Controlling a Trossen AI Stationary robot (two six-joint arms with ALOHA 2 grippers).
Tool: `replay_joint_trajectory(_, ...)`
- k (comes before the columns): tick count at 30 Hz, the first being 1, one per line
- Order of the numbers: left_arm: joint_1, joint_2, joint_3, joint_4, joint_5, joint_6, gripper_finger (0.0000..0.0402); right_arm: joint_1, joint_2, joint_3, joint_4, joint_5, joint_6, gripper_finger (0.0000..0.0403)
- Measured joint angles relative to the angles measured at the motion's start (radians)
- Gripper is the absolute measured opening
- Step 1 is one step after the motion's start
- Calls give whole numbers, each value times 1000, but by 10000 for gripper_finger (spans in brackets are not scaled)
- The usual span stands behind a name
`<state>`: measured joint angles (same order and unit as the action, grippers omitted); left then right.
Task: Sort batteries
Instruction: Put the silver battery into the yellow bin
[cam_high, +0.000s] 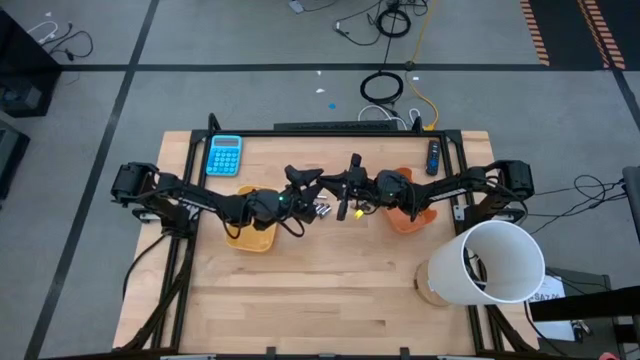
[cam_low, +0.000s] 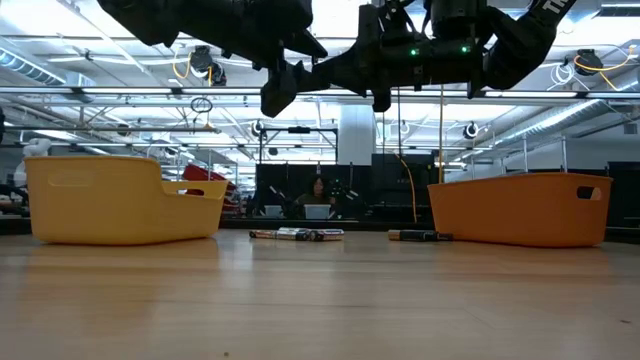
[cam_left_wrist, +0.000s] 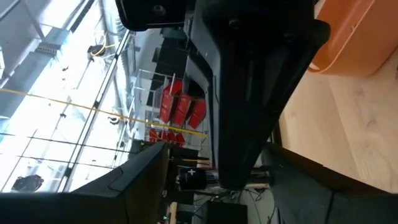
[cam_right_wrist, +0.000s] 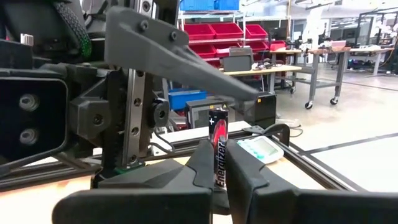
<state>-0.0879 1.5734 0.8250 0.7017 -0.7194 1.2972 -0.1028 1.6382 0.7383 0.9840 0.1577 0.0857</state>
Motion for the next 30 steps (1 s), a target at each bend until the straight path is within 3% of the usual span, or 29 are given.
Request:
replay_joint_trajectory(8,9,1,11,-15,-6,0,212,1,0,1,3,1,0,4)
replay_joint_trajectory(24,17,2,12,-13,-75,45,235,7,0,2,2,-5,-3,4)
replay_joint_trajectory(30,17,2,11,-15,-80,43,174,6,-2,1,5,-1,-4,4)
